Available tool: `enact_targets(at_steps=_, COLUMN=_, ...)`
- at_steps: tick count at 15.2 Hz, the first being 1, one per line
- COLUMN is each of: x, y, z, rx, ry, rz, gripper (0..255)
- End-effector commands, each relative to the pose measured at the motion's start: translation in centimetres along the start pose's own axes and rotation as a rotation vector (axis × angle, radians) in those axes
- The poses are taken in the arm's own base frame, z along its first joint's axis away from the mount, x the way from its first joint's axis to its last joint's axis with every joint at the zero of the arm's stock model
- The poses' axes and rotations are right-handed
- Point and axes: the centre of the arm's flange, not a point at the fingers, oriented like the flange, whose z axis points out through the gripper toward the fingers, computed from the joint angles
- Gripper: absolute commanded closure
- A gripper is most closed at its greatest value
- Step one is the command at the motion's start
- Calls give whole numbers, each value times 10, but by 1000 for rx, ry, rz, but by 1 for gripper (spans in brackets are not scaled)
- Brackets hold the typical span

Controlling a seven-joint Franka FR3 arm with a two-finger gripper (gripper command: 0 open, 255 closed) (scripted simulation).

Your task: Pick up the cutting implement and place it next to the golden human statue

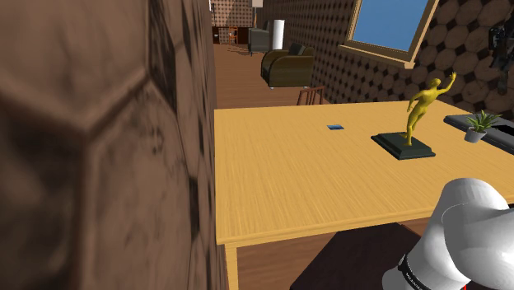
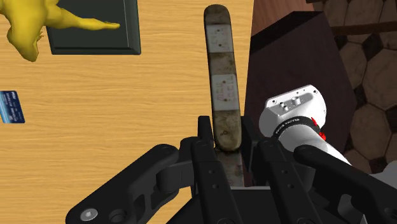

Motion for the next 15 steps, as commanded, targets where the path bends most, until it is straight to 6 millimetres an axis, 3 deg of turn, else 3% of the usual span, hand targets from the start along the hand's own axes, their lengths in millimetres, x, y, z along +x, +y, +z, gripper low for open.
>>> enact_targets(at_steps=1, x=-28, y=-1, z=2, rx=1, ry=-1, rz=-1, gripper=255)
enact_targets(at_steps=4, x=-63, y=0, z=2, rx=1, ry=-1, rz=-1, gripper=255)
enact_targets(at_steps=15, x=-63, y=1, z=60, rx=1, ry=-1, rz=-1, gripper=255)
